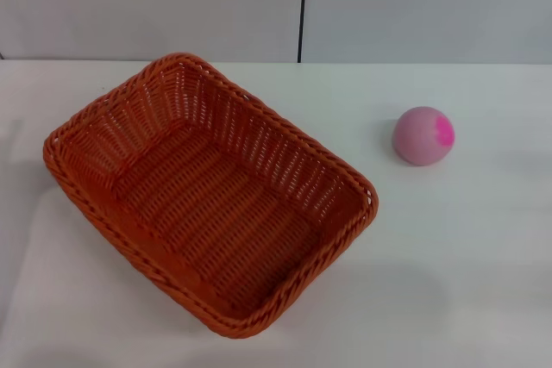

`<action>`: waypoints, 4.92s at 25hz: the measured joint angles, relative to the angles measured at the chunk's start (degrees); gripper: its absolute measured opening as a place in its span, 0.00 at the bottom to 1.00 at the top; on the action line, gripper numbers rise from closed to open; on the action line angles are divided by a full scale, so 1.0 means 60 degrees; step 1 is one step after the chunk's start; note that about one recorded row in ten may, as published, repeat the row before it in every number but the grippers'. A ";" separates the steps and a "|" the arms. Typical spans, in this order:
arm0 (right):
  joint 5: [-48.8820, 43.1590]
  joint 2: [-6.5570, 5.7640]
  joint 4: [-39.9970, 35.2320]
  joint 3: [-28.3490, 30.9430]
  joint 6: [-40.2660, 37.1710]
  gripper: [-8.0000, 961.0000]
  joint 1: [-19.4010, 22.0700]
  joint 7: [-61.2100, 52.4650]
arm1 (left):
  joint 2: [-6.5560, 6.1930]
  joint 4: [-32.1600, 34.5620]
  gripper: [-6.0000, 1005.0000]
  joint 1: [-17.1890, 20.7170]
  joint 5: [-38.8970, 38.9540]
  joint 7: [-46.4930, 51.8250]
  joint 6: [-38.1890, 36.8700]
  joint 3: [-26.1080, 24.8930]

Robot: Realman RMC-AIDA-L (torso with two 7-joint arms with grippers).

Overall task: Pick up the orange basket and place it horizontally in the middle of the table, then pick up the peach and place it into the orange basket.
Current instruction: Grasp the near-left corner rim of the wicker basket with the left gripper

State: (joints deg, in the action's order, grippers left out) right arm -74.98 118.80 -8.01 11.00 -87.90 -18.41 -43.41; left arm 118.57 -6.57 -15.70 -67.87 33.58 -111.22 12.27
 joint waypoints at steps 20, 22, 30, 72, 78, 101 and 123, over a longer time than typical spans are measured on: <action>-0.0304 -0.0029 0.0003 -0.0884 0.0163 0.76 -0.0150 -0.0019 | -0.0077 0.1911 0.80 -0.0311 -0.0093 0.0564 0.0407 0.1773; -0.0306 -0.0024 -0.0044 -0.0958 0.0186 0.76 -0.0150 -0.0019 | -0.0104 0.3787 0.80 -0.0524 -0.0268 0.2426 0.1458 0.2613; -0.0307 -0.0009 -0.0034 -0.0972 0.0283 0.76 -0.0111 0.0002 | -0.0174 0.7971 0.80 -0.0821 -0.2108 0.6688 0.2927 0.3890; -0.0409 0.0005 0.0053 -0.1178 0.0580 0.76 -0.0070 -0.0037 | -0.0046 1.2882 0.71 -0.3521 -1.3235 1.3962 0.4848 0.6954; -0.0409 0.0005 0.0065 -0.1179 0.0597 0.76 -0.0107 -0.0037 | -0.0045 1.2626 0.71 -0.3578 -1.3464 1.4025 0.4809 0.7136; -0.0438 0.0005 0.0105 -0.1204 0.0857 0.76 -0.0090 0.0007 | -0.0042 1.1838 0.55 -0.3976 -1.4027 1.4313 0.5285 0.7389; -0.0378 -0.0027 0.0045 -0.1188 0.0872 0.76 -0.0108 -0.0023 | -0.0033 1.2479 0.20 -0.3944 -1.4206 1.5083 0.4774 0.7581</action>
State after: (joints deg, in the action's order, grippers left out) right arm -77.25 118.64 -7.74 3.87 -82.66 -19.06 -43.55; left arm 118.38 68.30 -39.37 -153.11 124.08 -82.58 57.76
